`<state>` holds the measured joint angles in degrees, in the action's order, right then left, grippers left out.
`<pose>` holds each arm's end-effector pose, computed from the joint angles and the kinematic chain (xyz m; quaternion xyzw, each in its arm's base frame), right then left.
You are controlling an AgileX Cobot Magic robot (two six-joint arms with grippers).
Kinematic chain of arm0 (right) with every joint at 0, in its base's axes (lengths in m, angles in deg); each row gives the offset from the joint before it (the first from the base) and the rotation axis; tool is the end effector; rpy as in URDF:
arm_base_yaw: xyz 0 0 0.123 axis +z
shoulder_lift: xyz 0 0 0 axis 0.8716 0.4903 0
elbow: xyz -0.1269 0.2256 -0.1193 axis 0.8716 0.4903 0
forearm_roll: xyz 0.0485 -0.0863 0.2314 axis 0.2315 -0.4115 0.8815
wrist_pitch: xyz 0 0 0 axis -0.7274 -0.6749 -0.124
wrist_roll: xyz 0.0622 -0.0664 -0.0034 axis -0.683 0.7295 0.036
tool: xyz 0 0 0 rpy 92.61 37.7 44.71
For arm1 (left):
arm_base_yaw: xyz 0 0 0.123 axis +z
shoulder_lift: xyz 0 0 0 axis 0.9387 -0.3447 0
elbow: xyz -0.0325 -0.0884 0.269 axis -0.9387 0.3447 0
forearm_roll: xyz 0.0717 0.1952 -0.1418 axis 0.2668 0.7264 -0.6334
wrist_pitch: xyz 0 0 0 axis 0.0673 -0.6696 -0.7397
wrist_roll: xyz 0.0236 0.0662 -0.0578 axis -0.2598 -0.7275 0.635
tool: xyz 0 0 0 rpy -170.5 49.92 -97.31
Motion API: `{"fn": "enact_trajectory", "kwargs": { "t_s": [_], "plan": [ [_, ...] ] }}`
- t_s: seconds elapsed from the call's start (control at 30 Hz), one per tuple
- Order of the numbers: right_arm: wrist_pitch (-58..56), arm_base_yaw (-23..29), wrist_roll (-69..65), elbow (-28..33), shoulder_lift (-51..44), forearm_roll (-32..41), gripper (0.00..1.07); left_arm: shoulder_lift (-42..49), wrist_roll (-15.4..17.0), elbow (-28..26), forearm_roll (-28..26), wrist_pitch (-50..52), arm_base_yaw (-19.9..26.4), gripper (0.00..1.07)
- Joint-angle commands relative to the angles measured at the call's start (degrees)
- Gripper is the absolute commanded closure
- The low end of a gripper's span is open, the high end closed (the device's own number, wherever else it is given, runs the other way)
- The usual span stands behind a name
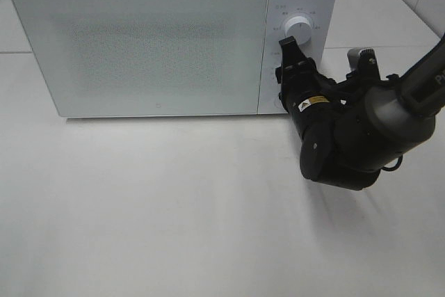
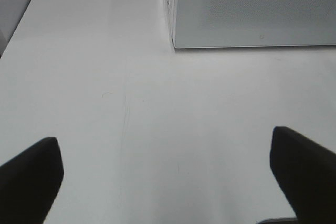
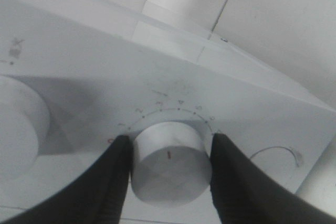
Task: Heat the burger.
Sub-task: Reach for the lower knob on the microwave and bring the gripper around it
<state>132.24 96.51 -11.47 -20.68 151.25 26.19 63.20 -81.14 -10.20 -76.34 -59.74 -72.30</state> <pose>0.3182 0.1614 0.1167 0.4403 0.5991 0.3764 0.5527 -0.0058 -0.0045 0.2791 0.0193 0.8477 -0.0413 0.5285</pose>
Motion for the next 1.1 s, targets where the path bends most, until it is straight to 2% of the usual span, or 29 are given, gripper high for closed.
{"fn": "enact_trajectory", "kwargs": {
  "t_s": [0.03, 0.23, 0.43, 0.73, 1.1],
  "plan": [
    [-3.38, 0.29, -7.79, -1.83, 0.06, -12.09, 1.07, 1.2, 0.0, 0.23, -0.11, 0.8, 0.17, 0.06],
    [-3.55, 0.29, -26.7, -1.83, 0.06, -14.21, 1.07, 1.2, 0.0, 0.23, -0.11, 0.8, 0.17, 0.06],
    [-3.5, 0.29, -36.67, -1.83, 0.06, -14.95, 1.07, 1.2, 0.0, 0.23, -0.11, 0.8, 0.17, 0.06],
    [-3.27, 0.29, -39.36, -1.83, 0.06, -15.41, 1.07, 1.2, 0.0, 0.23, -0.11, 0.8, 0.17, 0.06],
    [-1.89, 0.29, -36.27, -1.83, 0.06, -14.61, 1.04, 1.2, 0.0, 0.23, -0.11, 0.8, 0.17, 0.06]
  ]
}}
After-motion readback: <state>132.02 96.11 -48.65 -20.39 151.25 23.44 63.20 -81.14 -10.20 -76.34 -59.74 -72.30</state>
